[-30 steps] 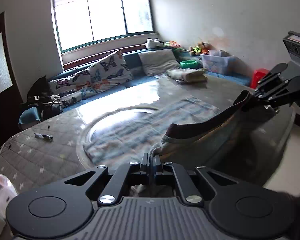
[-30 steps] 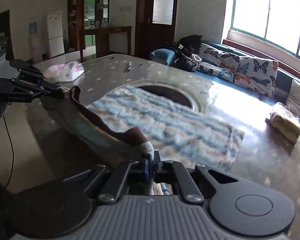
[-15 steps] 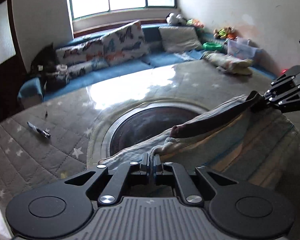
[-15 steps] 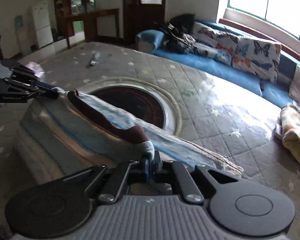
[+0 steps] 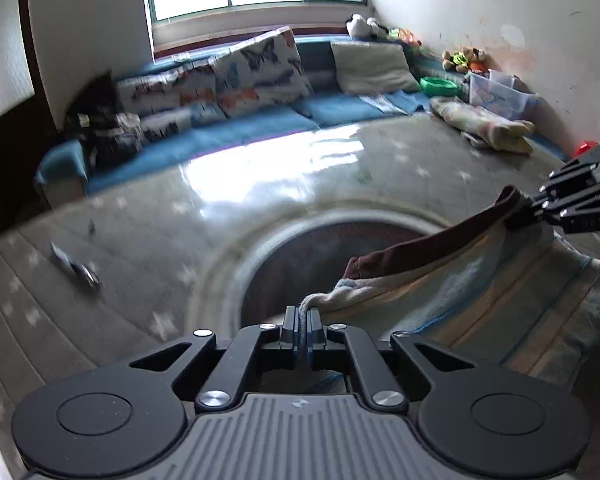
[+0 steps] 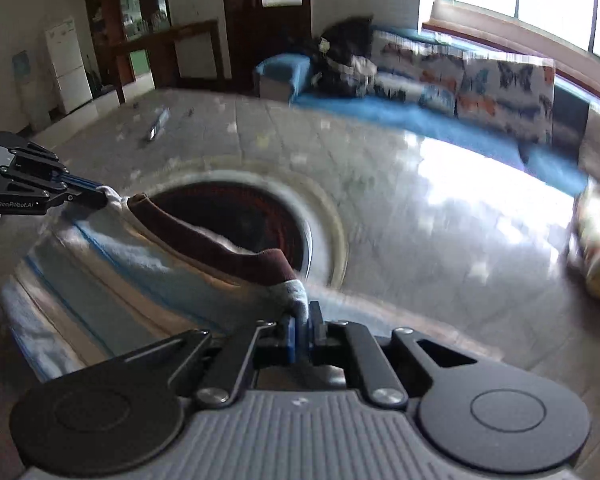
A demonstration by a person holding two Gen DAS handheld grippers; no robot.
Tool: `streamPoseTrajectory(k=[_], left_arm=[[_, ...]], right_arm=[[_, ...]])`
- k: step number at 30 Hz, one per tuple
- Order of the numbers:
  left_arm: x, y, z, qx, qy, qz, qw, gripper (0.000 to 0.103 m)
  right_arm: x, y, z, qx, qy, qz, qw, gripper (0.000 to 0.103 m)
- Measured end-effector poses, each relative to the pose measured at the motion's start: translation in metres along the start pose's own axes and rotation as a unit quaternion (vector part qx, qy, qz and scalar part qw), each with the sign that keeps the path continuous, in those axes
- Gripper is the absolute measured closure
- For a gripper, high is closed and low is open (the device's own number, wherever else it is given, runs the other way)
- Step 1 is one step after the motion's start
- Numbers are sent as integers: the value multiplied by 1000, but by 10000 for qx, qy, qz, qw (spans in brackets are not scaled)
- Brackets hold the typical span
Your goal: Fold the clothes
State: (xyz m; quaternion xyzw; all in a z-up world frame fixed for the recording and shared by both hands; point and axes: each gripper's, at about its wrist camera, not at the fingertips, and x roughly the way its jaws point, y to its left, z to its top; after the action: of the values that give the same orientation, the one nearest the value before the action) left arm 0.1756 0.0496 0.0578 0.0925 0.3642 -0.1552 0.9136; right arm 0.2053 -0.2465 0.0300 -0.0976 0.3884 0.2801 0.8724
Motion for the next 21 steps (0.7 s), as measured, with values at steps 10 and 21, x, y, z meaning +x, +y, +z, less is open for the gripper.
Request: streamPoseTrajectory(k=[10, 21], left_arm=[[45, 19, -14, -508, 336, 420, 9973, 94], [7, 5, -7, -1230, -254, -25, 9921, 94]], right_arm=[[30, -18, -2, 556, -161, -344, 9977, 70], [18, 12, -12, 676, -418, 30, 9968, 70]])
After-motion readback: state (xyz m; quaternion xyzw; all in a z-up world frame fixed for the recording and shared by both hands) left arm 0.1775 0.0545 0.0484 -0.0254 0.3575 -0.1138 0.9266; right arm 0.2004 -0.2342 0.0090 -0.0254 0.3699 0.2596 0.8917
